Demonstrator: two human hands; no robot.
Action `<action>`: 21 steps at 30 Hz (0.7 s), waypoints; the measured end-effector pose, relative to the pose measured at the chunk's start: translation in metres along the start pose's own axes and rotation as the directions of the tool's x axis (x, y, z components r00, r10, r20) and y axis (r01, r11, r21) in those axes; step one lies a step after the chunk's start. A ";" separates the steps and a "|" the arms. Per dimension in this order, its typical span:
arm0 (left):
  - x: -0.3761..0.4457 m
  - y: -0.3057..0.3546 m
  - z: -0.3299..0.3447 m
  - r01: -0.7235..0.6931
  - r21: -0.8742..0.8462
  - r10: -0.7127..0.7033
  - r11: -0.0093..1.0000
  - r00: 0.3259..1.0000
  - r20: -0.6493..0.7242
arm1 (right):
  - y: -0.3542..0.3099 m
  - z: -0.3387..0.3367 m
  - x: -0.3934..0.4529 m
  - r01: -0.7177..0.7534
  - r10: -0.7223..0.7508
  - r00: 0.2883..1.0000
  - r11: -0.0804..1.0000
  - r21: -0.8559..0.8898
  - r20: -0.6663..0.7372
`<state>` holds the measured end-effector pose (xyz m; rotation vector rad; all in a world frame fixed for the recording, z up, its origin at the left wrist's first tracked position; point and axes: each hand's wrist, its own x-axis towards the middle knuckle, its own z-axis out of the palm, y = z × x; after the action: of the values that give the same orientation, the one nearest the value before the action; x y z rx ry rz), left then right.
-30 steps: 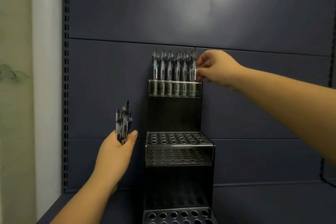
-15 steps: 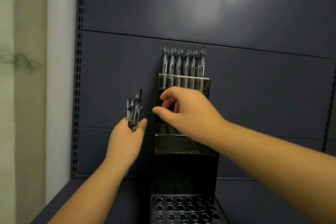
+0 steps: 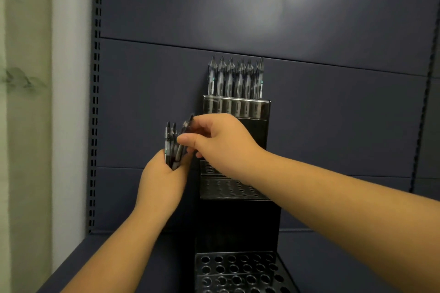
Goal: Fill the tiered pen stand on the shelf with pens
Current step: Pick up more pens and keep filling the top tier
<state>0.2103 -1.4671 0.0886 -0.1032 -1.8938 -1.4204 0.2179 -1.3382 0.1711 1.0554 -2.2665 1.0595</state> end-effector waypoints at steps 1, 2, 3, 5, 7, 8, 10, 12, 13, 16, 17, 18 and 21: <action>0.000 0.000 0.001 -0.008 0.008 0.008 1.000 1.000 0.002 | 0.001 -0.005 0.001 -0.004 0.006 0.999 0.999 0.040 -0.043; 0.000 -0.001 0.001 -0.011 0.019 0.011 1.000 1.000 -0.003 | 0.001 -0.011 0.002 -0.005 0.013 0.996 0.996 0.086 -0.092; 0.000 -0.003 0.002 -0.004 0.027 0.004 1.000 1.000 -0.014 | 0.001 -0.019 0.005 -0.004 0.022 0.990 0.992 0.127 -0.136; 0.001 -0.007 0.002 0.032 0.017 -0.032 0.999 0.999 -0.036 | -0.001 -0.034 0.009 0.010 0.023 0.977 0.988 0.155 -0.212; 0.001 -0.010 0.002 0.074 -0.003 -0.075 0.997 0.996 -0.048 | -0.002 -0.050 0.015 0.058 -0.012 0.949 0.989 0.139 -0.315; 0.001 -0.011 0.003 0.086 -0.006 -0.086 0.996 0.995 -0.051 | -0.004 -0.060 0.020 0.093 -0.035 0.923 0.987 0.134 -0.383; 0.002 -0.011 0.004 0.090 -0.003 -0.090 0.996 0.994 -0.055 | -0.010 -0.081 0.032 0.163 -0.080 0.865 0.978 0.127 -0.495; 0.002 -0.012 0.005 0.087 0.007 -0.086 0.996 0.995 -0.050 | -0.017 -0.100 0.049 0.184 -0.117 0.833 0.980 0.071 -0.541; 0.002 -0.012 0.005 0.087 0.020 -0.086 0.996 0.995 -0.044 | -0.019 -0.108 0.058 0.171 -0.132 0.828 0.985 0.021 -0.545; 0.003 -0.014 0.003 0.093 0.054 -0.091 0.994 0.995 -0.045 | -0.015 -0.119 0.084 0.092 -0.112 0.845 0.994 -0.063 -0.523; 0.004 -0.014 0.002 0.097 0.054 -0.094 0.994 0.994 -0.051 | -0.012 -0.119 0.091 0.064 -0.085 0.860 0.996 -0.059 -0.503; 0.006 -0.014 0.001 0.100 0.053 -0.097 0.994 0.994 -0.056 | -0.009 -0.118 0.096 0.040 -0.057 0.878 0.998 -0.045 -0.476; 0.008 -0.015 -0.001 0.103 0.049 -0.100 0.993 0.993 -0.064 | -0.003 -0.112 0.105 0.004 0.006 0.917 1.000 0.023 -0.398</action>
<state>0.1979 -1.4771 0.0817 0.0623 -1.9067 -1.4235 0.1615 -1.3002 0.3082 0.7614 -1.9299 1.1821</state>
